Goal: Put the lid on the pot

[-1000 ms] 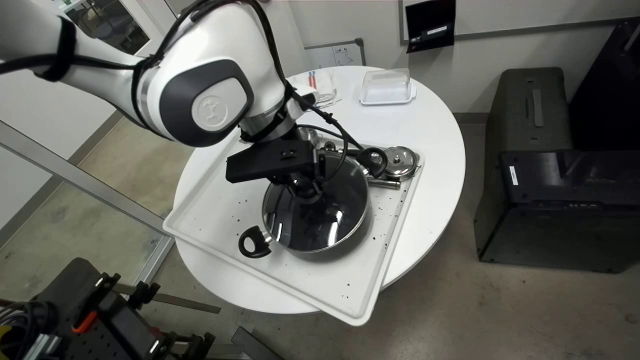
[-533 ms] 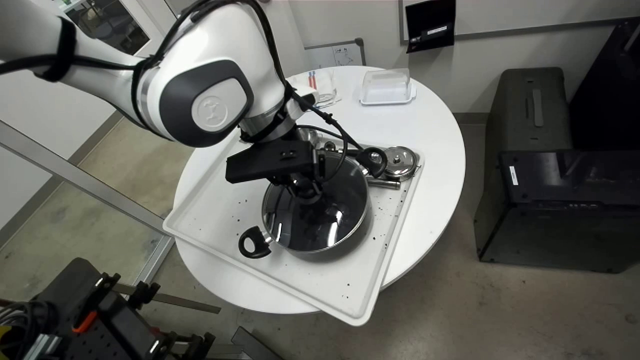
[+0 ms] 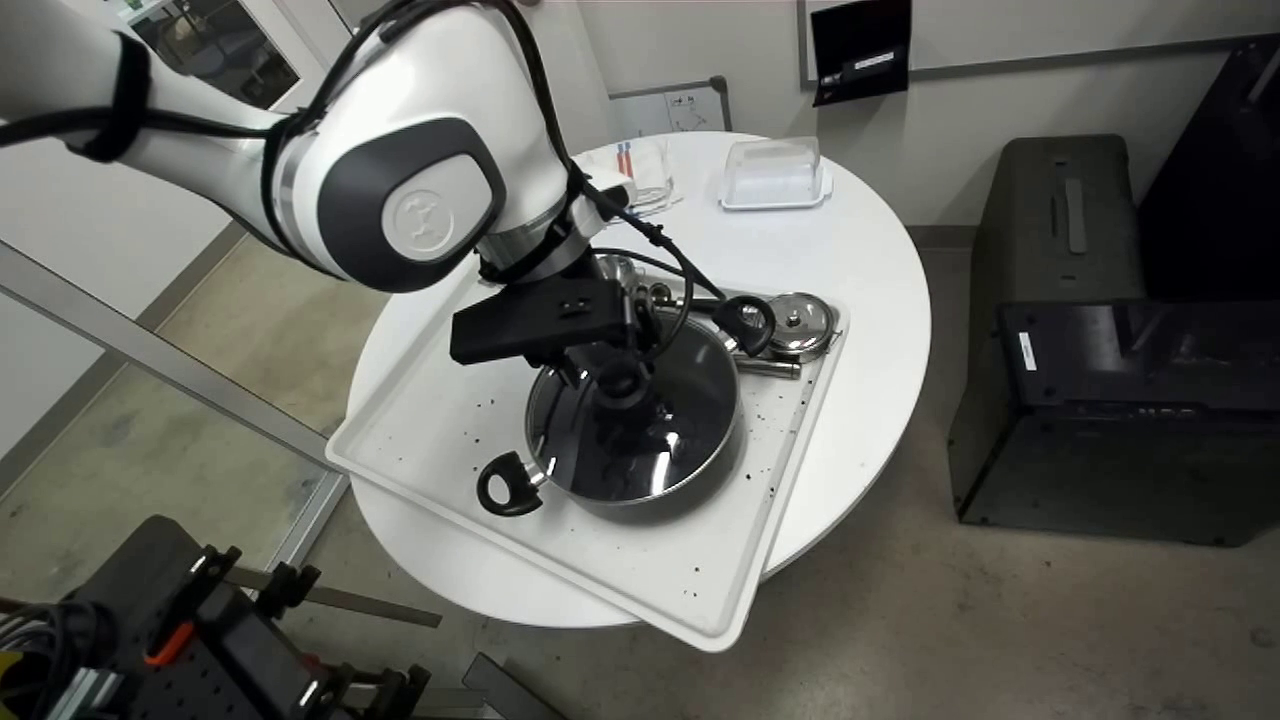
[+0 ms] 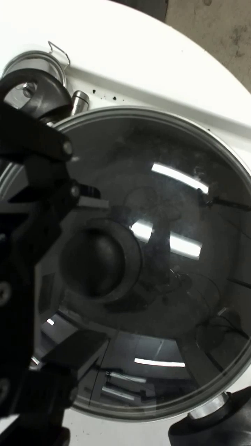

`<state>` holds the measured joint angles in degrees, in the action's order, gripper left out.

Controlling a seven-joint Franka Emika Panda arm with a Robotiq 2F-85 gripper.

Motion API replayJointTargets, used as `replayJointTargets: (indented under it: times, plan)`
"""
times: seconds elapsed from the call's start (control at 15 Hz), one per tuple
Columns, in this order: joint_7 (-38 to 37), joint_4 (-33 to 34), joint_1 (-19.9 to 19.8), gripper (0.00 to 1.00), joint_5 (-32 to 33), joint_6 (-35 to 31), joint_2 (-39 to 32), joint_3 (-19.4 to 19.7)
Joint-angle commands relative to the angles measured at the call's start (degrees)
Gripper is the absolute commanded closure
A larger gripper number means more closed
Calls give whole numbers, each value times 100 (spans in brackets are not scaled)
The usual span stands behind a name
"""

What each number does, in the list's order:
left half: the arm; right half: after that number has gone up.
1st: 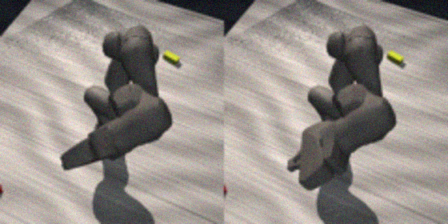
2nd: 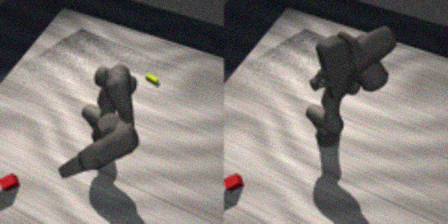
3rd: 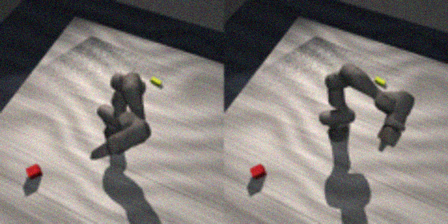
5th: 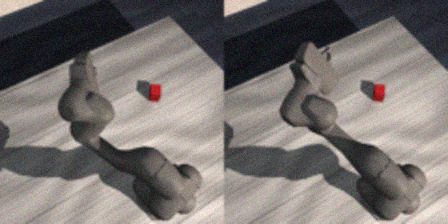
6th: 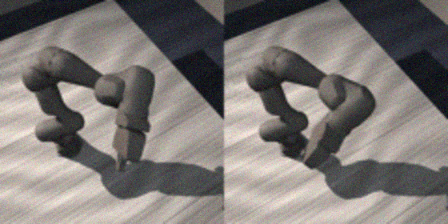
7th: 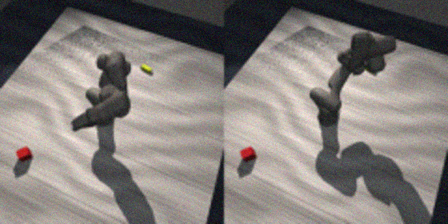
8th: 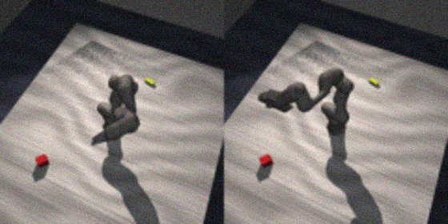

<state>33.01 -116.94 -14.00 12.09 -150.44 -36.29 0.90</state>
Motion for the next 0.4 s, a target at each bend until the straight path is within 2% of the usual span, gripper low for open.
replayJointTargets:
  times: [0.0, 0.33]
  plan:
    - [-3, -43, 0, 0, 9, 48, 106, -35]
    - [57, -98, -22, 0, 0, 6, 179, -80]
